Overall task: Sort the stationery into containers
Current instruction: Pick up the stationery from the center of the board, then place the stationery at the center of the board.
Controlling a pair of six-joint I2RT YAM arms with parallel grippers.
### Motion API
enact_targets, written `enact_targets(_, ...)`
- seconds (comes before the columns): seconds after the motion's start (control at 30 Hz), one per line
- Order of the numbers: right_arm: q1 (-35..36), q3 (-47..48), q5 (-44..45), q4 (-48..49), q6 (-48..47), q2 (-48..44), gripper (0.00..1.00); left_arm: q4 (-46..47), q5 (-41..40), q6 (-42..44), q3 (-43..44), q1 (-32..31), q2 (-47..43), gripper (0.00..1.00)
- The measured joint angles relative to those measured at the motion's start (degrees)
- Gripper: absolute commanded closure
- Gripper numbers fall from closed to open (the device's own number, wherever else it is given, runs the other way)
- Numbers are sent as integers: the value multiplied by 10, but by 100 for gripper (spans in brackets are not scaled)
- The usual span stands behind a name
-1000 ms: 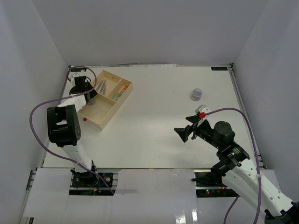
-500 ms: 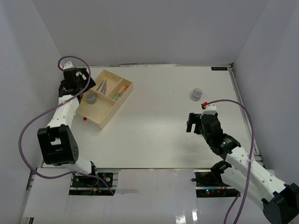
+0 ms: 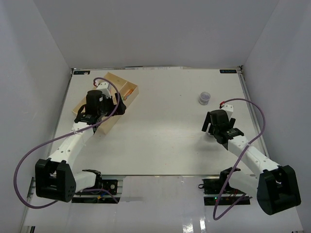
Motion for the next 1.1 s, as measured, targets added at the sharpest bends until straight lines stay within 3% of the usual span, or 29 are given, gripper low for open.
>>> enact_targets(0.2, -33, 0, -16, 19, 2, 64, 1, 7, 8, 13, -41, -7, -16, 2)
enact_targets(0.37, -37, 0, -37, 37, -3, 104, 24, 17, 8, 15, -41, -16, -19, 2)
enact_targets(0.4, -37, 0, -42, 43, -5, 109, 34, 19, 8, 16, -41, -17, -20, 2)
enact_targets(0.5, -37, 0, -58, 58, -13, 116, 52, 22, 8, 16, -41, -20, -24, 2)
enact_targets(0.53, -36, 0, -69, 65, -16, 117, 62, 22, 9, 16, -41, -20, -25, 2)
enact_targets(0.63, -23, 0, -95, 82, -26, 119, 75, 23, 14, 16, -41, -20, -26, 2)
enact_targets(0.8, 77, 38, -131, 104, -68, 154, 73, 26, 22, 16, -41, -20, -26, 2)
enact_targets(0.93, 190, 142, -171, 121, -124, 242, 68, 26, 23, 16, -41, -21, -26, 2)
enact_targets(1.1, 283, 252, -227, 139, -185, 329, 64, 26, 21, 16, -42, -21, -26, 2)
